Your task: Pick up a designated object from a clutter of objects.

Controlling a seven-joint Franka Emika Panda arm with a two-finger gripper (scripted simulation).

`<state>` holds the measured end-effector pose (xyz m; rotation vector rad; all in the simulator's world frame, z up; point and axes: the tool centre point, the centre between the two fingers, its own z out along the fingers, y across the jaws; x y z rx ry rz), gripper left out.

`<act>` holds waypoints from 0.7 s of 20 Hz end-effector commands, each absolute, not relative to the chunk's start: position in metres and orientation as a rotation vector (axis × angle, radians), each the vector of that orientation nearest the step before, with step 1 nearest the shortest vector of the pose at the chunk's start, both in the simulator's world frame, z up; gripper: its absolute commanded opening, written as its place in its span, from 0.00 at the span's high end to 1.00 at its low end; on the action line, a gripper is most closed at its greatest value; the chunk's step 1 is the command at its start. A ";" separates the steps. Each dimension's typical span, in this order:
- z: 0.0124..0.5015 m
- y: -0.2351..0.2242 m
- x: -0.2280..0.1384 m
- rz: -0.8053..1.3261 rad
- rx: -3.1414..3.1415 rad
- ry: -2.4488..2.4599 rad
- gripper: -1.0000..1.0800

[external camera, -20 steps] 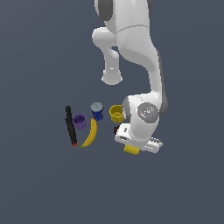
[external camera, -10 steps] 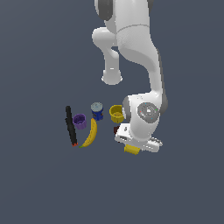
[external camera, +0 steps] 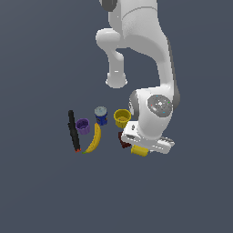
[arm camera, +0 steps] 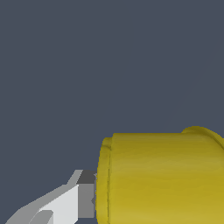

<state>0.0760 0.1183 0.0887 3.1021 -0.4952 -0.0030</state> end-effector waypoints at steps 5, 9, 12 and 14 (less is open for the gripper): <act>0.150 0.127 0.069 0.001 3.103 -0.495 1.00; 0.197 0.133 0.064 0.001 3.103 -0.495 1.00; 0.233 0.138 0.060 0.001 3.102 -0.496 1.00; 0.256 0.141 0.057 0.001 3.102 -0.496 1.00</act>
